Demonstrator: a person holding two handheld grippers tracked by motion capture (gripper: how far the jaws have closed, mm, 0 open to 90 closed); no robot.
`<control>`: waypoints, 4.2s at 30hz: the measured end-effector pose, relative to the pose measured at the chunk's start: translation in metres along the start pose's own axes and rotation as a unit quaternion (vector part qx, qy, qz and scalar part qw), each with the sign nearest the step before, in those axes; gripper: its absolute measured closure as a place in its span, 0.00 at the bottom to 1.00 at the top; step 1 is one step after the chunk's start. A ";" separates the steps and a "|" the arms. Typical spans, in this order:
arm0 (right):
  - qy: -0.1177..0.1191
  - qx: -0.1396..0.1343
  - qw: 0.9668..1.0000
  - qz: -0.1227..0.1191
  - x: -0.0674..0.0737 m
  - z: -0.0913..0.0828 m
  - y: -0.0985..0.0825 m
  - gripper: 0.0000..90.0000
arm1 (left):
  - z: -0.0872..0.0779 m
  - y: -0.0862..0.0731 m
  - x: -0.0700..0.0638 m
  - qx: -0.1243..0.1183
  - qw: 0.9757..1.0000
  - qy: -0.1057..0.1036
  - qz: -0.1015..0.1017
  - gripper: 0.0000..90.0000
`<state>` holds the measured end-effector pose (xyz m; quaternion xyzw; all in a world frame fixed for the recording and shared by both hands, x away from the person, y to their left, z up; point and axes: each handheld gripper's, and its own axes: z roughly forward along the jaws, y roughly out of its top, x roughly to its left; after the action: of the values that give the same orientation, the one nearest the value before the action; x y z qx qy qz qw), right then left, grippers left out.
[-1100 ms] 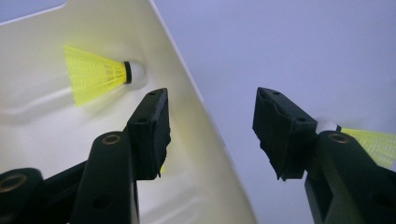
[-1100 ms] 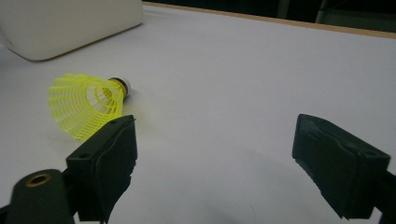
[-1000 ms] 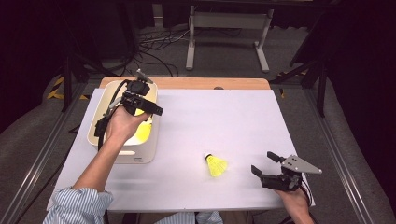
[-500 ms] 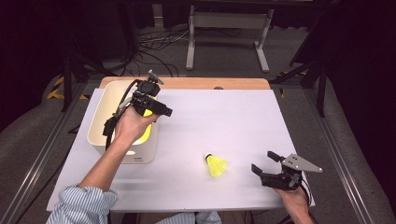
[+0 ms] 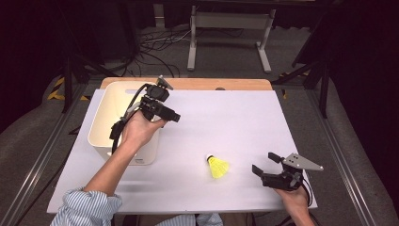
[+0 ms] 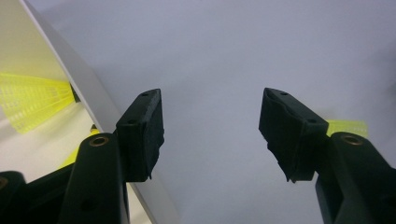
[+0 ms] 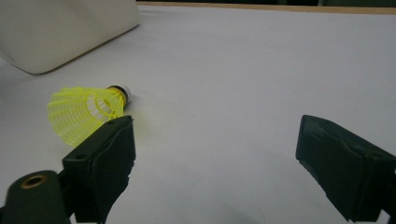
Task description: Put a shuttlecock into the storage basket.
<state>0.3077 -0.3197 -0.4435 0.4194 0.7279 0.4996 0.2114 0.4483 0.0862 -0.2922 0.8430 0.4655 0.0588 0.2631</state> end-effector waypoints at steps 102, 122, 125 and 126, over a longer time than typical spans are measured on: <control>0.103 0.161 0.978 -0.085 0.055 0.081 0.026 1.00 | 0.061 -0.023 -0.047 0.035 0.998 -0.037 0.038 0.39; 0.089 0.169 0.978 -0.083 0.059 0.093 0.044 1.00 | 0.060 -0.026 -0.045 0.035 0.998 -0.040 0.038 0.40; 0.087 0.169 0.978 -0.081 0.059 0.096 0.046 1.00 | 0.060 -0.026 -0.045 0.034 0.998 -0.042 0.037 0.39; 0.085 0.170 0.978 -0.081 0.059 0.097 0.047 1.00 | 0.061 -0.027 -0.045 0.034 0.998 -0.042 0.037 0.39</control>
<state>0.3643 -0.2104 -0.4340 0.3450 0.8489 0.3839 0.1141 0.4240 0.0371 -0.3509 0.8698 0.4241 0.0170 0.2516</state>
